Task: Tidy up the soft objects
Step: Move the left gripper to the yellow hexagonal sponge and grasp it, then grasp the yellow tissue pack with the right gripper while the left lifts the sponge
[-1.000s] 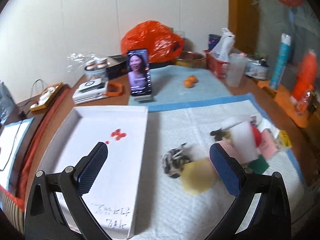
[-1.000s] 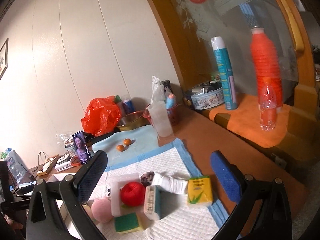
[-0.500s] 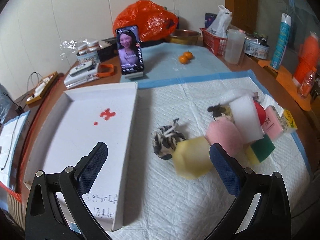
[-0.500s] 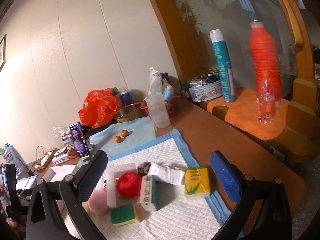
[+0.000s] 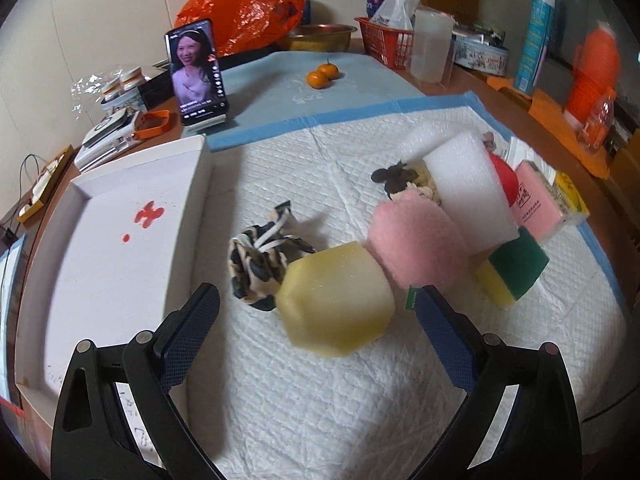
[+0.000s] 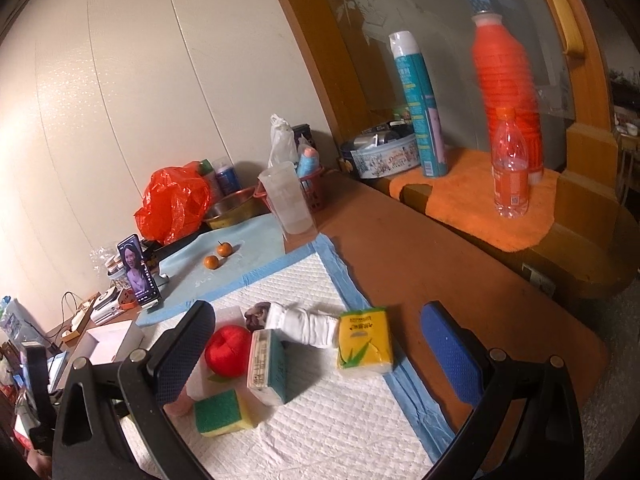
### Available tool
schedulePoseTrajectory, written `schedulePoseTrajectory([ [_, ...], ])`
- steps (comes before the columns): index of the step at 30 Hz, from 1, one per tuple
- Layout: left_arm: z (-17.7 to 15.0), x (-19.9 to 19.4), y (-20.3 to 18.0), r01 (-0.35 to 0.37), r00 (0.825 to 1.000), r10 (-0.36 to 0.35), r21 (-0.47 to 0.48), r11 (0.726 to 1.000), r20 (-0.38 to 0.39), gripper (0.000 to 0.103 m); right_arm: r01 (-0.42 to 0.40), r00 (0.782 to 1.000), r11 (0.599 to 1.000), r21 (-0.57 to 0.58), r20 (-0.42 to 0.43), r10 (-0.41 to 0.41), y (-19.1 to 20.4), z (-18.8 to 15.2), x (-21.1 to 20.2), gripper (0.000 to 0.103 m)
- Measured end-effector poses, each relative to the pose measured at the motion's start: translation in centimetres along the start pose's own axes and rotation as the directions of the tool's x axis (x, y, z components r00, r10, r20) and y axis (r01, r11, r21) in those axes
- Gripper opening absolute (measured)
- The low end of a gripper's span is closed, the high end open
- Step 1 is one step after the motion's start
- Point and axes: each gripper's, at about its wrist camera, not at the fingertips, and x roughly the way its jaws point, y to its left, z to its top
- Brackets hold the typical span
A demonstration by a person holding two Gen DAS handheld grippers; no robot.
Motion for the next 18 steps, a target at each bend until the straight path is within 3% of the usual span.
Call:
schedulePoseTrajectory([
  [9, -0.1, 3.4, -1.5, -0.025, 0.998, 0.027, 0.038, 0.999, -0.064, 0.100, 0.055, 0.998, 0.998, 0.006, -0.030, -0.055, -1.5, -0.3, 0.5, 0.103],
  [11, -0.2, 3.6, -1.6, -0.020, 0.998, 0.023, 0.039, 0.999, -0.055, 0.088, 0.076, 0.996, 0.997, 0.005, -0.052, -0.076, -2.0, -0.4, 1.1, 0.103],
  [12, -0.3, 3.7, -1.6, -0.010, 0.998, 0.013, 0.042, 0.999, -0.059, 0.068, 0.086, 0.994, 0.996, 0.001, -0.068, -0.085, -2.2, -0.6, 1.5, 0.103],
  [18, -0.4, 3.2, -0.2, 0.040, 0.998, -0.041, -0.023, 0.999, -0.045, 0.061, 0.118, 0.979, 0.993, -0.020, -0.166, -0.120, -3.0, -1.5, 4.5, 0.103],
])
